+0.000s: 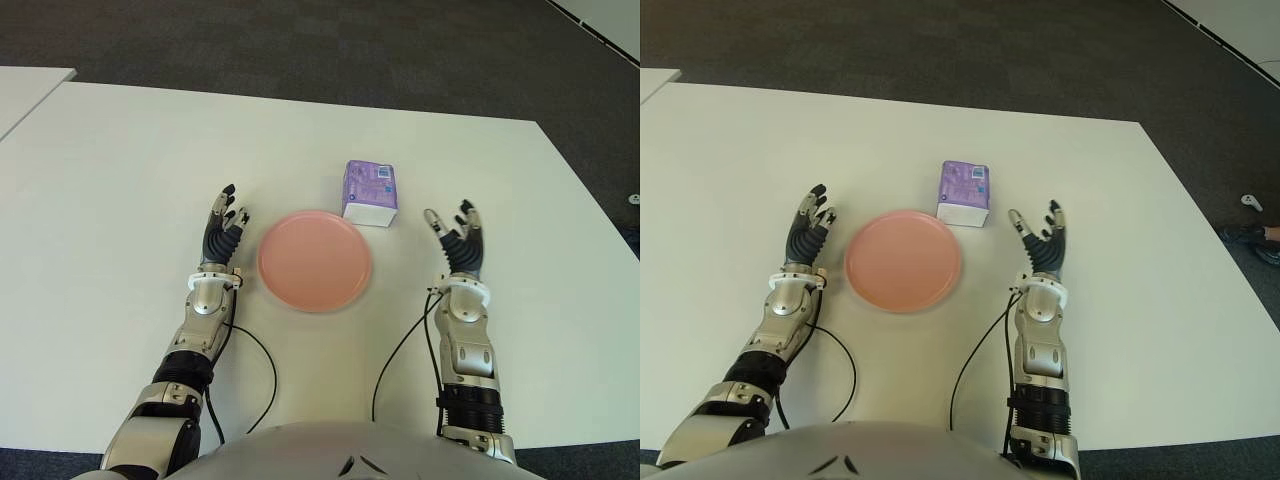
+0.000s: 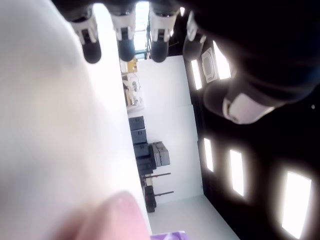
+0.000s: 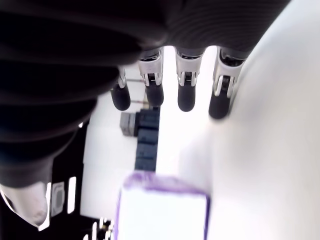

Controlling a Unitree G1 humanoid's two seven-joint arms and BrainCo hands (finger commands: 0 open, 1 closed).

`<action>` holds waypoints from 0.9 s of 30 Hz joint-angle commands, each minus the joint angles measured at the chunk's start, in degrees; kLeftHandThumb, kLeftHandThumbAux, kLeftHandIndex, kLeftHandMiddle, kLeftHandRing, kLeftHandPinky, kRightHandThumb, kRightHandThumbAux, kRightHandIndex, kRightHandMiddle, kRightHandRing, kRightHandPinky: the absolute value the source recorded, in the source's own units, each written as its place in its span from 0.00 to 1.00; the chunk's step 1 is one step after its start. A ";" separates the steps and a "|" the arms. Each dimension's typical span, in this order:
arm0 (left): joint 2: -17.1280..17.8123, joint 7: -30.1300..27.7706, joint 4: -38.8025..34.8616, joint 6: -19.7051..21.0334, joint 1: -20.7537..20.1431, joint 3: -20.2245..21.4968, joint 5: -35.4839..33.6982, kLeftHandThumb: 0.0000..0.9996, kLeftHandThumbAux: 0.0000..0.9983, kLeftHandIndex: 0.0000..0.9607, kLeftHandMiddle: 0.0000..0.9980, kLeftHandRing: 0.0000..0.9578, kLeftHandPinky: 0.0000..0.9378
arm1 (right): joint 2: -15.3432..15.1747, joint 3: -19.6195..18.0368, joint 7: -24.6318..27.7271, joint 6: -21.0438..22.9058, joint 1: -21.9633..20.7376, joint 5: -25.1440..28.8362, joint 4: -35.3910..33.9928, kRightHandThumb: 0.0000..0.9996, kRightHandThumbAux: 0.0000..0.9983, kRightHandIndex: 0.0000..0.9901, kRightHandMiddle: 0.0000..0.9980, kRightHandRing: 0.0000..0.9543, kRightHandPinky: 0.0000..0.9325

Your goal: Put the tissue paper into the plate.

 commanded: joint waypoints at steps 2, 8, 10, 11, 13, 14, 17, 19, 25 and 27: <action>-1.74 1.32 -0.28 3.12 0.85 0.22 -0.31 0.00 0.48 0.00 0.00 0.00 0.00 | -3.40 -4.45 -1.46 2.88 -3.84 -2.01 -10.26 0.34 0.59 0.07 0.05 0.05 0.08; -3.79 2.97 -7.08 7.82 2.95 -0.55 0.62 0.00 0.51 0.00 0.00 0.00 0.00 | -5.88 -5.09 -2.07 -0.05 -6.37 -3.68 -8.49 0.30 0.60 0.05 0.02 0.02 0.04; -4.07 3.17 -8.96 9.35 3.73 -0.67 0.66 0.00 0.53 0.00 0.00 0.00 0.00 | -8.17 -5.07 -1.35 -1.30 -9.10 -4.17 -6.62 0.31 0.60 0.04 0.01 0.01 0.04; -4.15 3.19 -9.68 9.98 4.01 -0.72 0.66 0.00 0.53 0.00 0.00 0.00 0.00 | -8.83 -4.98 -1.24 -2.00 -9.93 -4.34 -5.84 0.32 0.60 0.04 0.01 0.01 0.04; -4.54 2.80 -11.97 11.04 4.85 -1.00 0.37 0.00 0.53 0.00 0.00 0.00 0.00 | -10.63 -3.73 -2.03 -5.67 -13.27 -5.75 -1.99 0.32 0.61 0.03 0.01 0.01 0.04; -4.82 2.53 -13.34 11.61 5.30 -1.23 0.21 0.00 0.54 0.00 0.00 0.00 0.00 | -11.52 -3.09 -2.47 -7.39 -15.06 -6.52 0.07 0.32 0.61 0.03 0.01 0.01 0.04; -5.35 1.76 -16.24 13.27 6.24 -1.61 -0.19 0.00 0.54 0.00 0.00 0.00 0.00 | -12.85 -1.98 -2.92 -10.08 -17.81 -7.86 2.48 0.33 0.61 0.03 0.01 0.01 0.04; -5.78 1.37 -18.87 14.83 7.16 -1.91 -0.40 0.00 0.54 0.00 0.00 0.00 0.00 | -14.03 -1.64 -2.26 -12.21 -19.28 -7.91 3.40 0.34 0.61 0.04 0.02 0.02 0.05; -7.69 1.17 -31.12 22.51 10.85 -4.55 0.36 0.00 0.56 0.00 0.00 0.00 0.00 | -17.52 0.80 1.45 -10.38 -24.43 -11.00 0.78 0.33 0.60 0.05 0.02 0.02 0.06; -7.80 1.26 -32.99 23.98 11.52 -5.18 0.66 0.00 0.55 0.00 0.00 0.00 0.00 | -19.30 3.50 5.34 -4.40 -28.63 -14.93 -1.73 0.32 0.58 0.05 0.02 0.02 0.06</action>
